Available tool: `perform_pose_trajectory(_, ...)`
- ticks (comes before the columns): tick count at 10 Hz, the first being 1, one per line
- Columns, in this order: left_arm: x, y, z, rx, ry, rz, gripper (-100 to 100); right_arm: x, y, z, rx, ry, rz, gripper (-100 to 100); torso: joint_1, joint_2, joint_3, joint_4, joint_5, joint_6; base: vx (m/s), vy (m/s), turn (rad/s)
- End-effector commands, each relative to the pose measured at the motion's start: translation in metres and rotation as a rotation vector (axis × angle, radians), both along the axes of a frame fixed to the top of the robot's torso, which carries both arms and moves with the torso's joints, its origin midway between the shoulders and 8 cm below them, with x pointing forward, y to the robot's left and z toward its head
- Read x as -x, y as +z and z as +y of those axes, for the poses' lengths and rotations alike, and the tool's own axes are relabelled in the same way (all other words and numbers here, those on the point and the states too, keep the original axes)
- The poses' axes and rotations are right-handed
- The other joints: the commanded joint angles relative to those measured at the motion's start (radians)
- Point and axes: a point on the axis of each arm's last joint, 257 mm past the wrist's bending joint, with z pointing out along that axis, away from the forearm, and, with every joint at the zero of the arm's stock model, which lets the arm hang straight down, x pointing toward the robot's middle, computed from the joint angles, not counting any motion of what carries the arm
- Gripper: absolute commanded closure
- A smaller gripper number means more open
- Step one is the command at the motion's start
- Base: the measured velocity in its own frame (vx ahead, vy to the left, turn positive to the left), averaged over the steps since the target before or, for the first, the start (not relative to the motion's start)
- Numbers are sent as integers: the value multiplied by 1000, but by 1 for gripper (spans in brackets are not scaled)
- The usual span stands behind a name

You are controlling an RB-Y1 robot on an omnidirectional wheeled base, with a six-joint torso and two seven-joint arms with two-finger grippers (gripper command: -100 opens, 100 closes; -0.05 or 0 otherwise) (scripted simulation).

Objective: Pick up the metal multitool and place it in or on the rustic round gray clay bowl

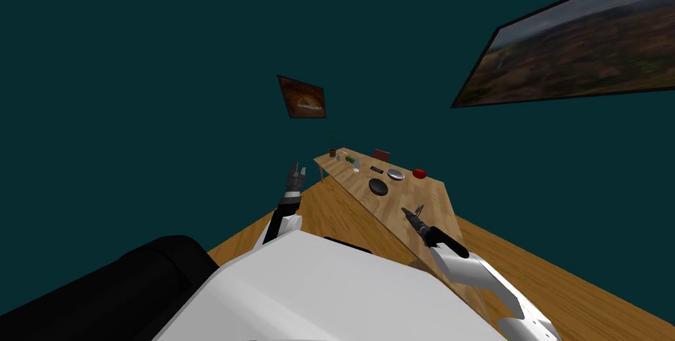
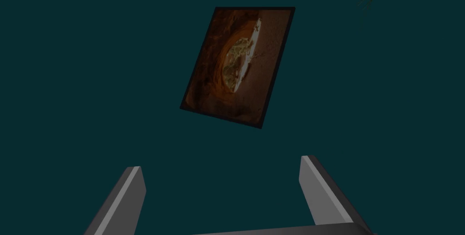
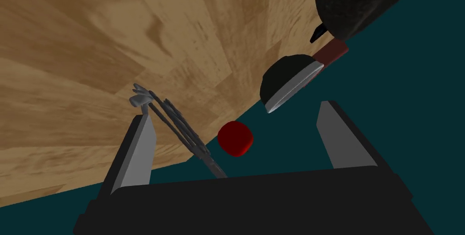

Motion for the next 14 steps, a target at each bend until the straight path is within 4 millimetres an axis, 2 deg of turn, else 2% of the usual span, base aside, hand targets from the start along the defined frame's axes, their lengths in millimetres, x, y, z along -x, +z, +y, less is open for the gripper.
perform_pose_trajectory(1,0,0,0,0,0,0,0,17,-14,-27,51,-9,87,-100,0,0,0,0,0,0,5,-10,291)
perform_pose_trajectory(2,0,0,0,0,0,0,0,19,-16,-28,51,-12,97,-100,-1,0,0,0,0,0,4,-17,95)
perform_pose_trajectory(5,0,0,0,0,0,0,0,50,-31,-79,147,-38,249,-100,-1,0,0,0,0,0,7,-16,251)
perform_pose_trajectory(6,0,0,0,0,0,0,0,51,-32,-79,147,-40,257,-100,-1,-1,0,0,0,0,8,-21,61)
perform_pose_trajectory(7,0,0,0,0,0,0,0,62,-34,-96,177,-51,305,-100,-1,0,0,0,0,1,10,-12,169)
perform_pose_trajectory(9,0,0,0,0,0,0,0,81,-35,-126,231,-73,388,-100,-1,-1,0,0,0,0,14,-23,249)
perform_pose_trajectory(10,0,0,0,0,0,0,0,81,-35,-126,231,-73,388,-100,-1,-1,-1,0,0,0,11,-25,71)
perform_pose_trajectory(14,0,0,0,0,0,0,0,110,-27,-175,316,-113,510,-100,-1,-1,-1,0,0,1,15,-22,169)
